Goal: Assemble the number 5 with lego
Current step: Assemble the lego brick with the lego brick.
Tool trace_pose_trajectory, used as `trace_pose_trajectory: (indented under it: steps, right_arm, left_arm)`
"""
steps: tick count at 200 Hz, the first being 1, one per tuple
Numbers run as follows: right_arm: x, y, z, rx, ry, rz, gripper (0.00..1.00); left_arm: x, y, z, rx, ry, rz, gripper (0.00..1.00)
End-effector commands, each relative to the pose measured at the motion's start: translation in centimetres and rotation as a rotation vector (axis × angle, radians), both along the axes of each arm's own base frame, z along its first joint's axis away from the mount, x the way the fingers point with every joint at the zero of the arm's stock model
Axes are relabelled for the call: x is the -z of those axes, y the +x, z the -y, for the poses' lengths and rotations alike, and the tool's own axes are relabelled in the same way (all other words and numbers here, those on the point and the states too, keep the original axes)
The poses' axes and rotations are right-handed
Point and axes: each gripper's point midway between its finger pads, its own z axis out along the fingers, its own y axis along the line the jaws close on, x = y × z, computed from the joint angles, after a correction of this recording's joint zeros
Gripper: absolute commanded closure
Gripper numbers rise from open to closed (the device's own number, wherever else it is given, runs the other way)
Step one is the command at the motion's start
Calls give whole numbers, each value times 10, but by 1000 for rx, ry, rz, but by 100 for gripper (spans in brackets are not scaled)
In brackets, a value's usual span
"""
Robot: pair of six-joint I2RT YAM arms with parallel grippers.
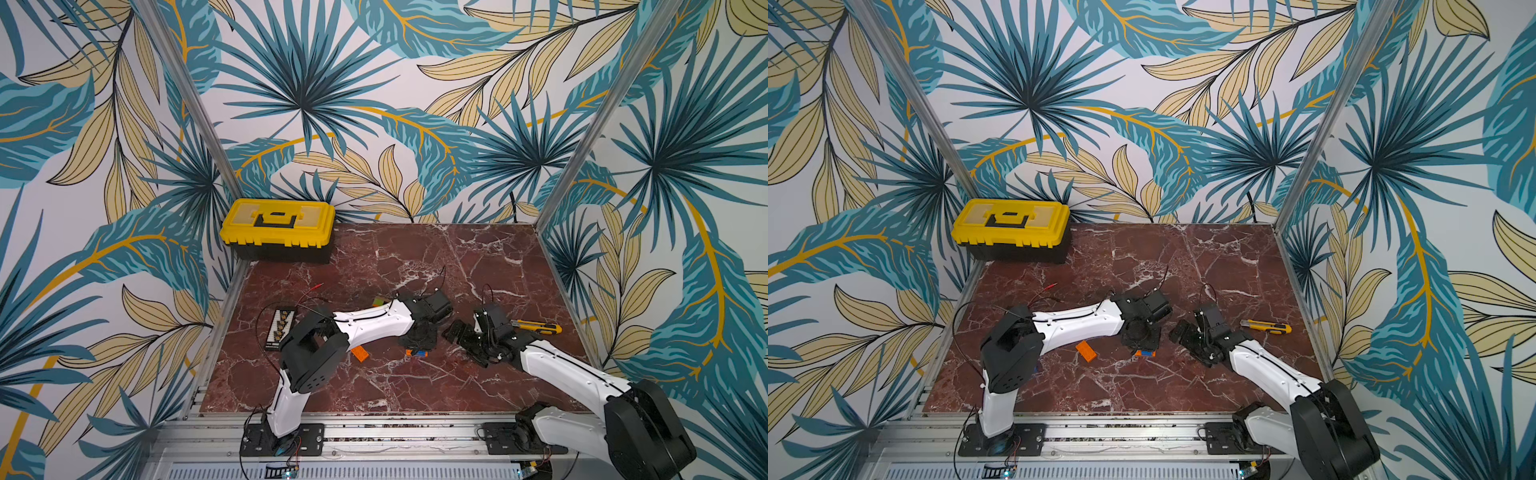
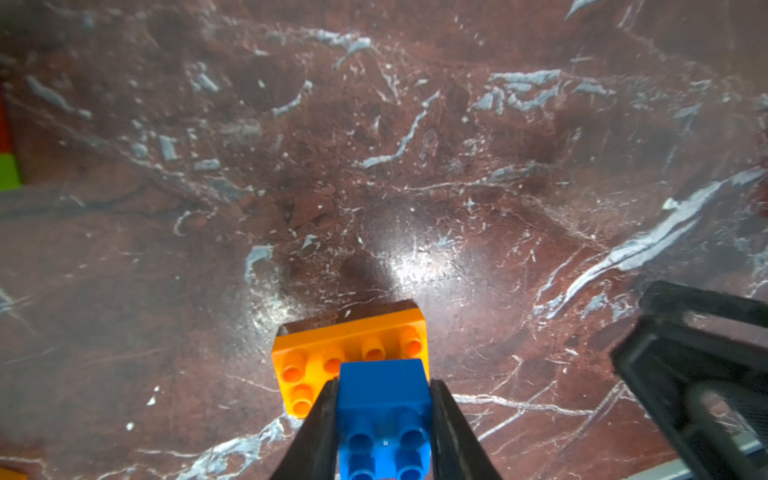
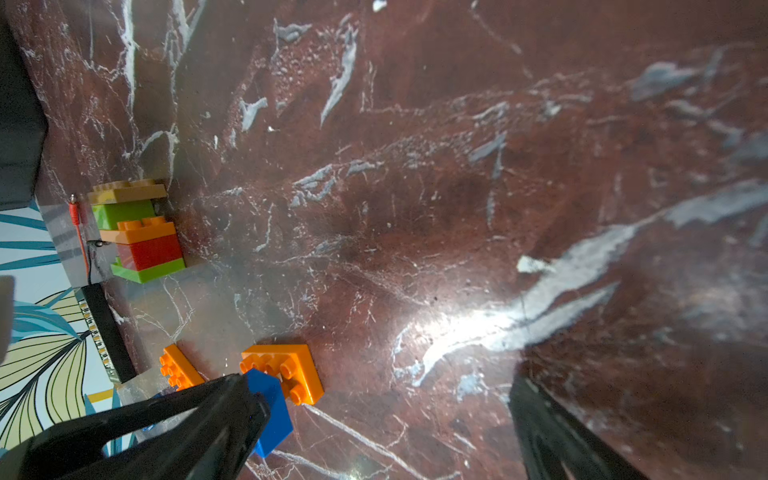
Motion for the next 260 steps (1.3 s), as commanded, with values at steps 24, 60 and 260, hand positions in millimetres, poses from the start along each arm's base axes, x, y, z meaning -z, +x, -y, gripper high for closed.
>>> trace_pose_trajectory:
  steps: [24,60,260]
  right_arm:
    - [10,-7,2,14,0,-39,1]
    - [12,-8,4,14,-9,-47,1]
    - [13,-9,7,21,-24,-49,1]
  left_arm:
    - [-10,9,7,-43,13,37,74]
    - [-1,7,11,-54,21,10,74]
    - [40,-6,-9,-36,167,-36,75]
